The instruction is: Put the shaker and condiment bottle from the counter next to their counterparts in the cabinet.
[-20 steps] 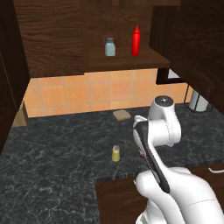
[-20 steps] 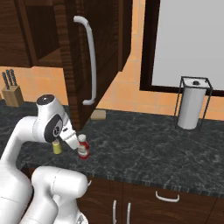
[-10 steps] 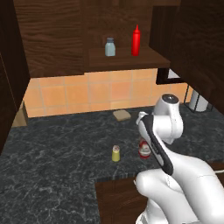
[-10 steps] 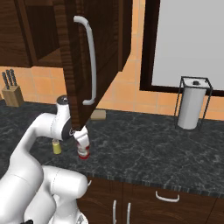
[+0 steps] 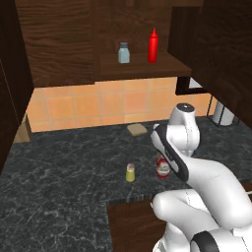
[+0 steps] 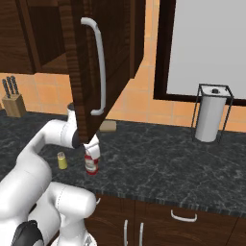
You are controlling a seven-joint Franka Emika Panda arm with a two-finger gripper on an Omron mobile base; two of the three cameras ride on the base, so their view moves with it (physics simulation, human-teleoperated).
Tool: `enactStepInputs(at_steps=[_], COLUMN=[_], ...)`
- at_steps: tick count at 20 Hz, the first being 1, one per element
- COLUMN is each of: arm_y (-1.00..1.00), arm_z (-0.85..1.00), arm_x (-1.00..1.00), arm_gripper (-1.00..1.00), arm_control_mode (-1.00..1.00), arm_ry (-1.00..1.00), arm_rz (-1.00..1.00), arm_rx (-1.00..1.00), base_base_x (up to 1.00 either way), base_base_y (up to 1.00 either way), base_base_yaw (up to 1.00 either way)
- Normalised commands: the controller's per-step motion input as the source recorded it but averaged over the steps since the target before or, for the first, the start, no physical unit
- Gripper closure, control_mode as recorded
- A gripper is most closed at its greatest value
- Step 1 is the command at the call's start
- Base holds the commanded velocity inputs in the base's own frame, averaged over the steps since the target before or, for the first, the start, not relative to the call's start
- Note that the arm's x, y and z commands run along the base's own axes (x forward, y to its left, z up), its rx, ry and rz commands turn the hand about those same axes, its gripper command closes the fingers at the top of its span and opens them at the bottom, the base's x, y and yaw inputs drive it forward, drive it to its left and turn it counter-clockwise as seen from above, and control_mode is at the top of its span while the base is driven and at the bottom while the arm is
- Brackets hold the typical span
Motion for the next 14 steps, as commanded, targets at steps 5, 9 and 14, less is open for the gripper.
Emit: enactStepInputs(at_steps=[5, 9, 14], arm_y=[0.0, 0.0, 0.0], arm_z=[-0.33, -0.27, -0.24], arm_x=[0.0, 0.0, 0.0], arm_gripper=[-1.0, -1.0, -1.0], arm_control_mode=[-1.0, -1.0, -1.0], arm_ry=[0.0, 0.0, 0.0], arm_rz=[0.0, 0.0, 0.0], arm_rx=[0.02, 0.01, 0.0], base_base_x=[0.0, 0.0, 0.0], base_base_y=[0.0, 0.0, 0.0], base_base_yaw=[0.0, 0.0, 0.0])
